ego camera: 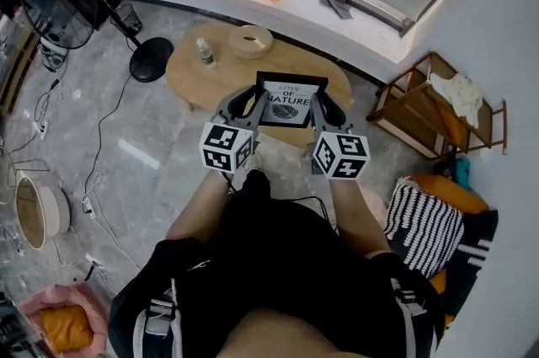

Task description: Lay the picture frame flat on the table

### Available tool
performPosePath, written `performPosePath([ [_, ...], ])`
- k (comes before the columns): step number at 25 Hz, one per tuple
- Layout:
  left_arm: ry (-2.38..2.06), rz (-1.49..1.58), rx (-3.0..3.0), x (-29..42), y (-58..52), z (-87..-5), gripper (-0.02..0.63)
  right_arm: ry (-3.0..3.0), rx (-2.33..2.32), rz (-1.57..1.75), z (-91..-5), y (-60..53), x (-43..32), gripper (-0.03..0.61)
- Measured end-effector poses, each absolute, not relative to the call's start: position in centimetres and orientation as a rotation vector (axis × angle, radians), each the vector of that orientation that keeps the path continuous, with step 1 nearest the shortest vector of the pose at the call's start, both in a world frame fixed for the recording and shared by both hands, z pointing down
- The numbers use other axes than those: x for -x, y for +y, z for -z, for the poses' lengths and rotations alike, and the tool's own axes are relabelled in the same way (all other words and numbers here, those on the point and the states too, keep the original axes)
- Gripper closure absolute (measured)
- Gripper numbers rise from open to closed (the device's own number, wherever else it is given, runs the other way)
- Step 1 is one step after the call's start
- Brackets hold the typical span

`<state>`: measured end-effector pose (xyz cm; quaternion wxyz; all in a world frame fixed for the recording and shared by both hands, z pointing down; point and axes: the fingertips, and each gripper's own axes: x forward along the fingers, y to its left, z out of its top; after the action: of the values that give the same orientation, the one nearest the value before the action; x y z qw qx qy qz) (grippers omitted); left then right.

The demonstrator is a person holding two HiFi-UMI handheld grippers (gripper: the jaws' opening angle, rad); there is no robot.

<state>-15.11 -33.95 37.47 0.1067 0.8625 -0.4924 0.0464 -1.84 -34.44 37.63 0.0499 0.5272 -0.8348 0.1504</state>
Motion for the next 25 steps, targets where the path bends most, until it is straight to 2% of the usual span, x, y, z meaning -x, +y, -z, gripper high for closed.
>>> performPosePath([
  [11, -1.266, -0.278, -2.565, 18.6, -53.4, -41.6, 0.518, -2.412, -1.677, -0.597, -41.9, -52.2, 5.4, 0.490],
  [17, -1.190, -0.390, -2.502, 14.8, -58.9, -47.3, 0.518, -2.330, -1.634, -0.769, -48.0, -57.3, 1.7, 0.489],
  [25, -1.064, -0.509, -2.295, 9.0, -64.2, -60.3, 0.518, -2.183, -1.525, -1.033, -60.7, -62.5, -4.2, 0.489],
])
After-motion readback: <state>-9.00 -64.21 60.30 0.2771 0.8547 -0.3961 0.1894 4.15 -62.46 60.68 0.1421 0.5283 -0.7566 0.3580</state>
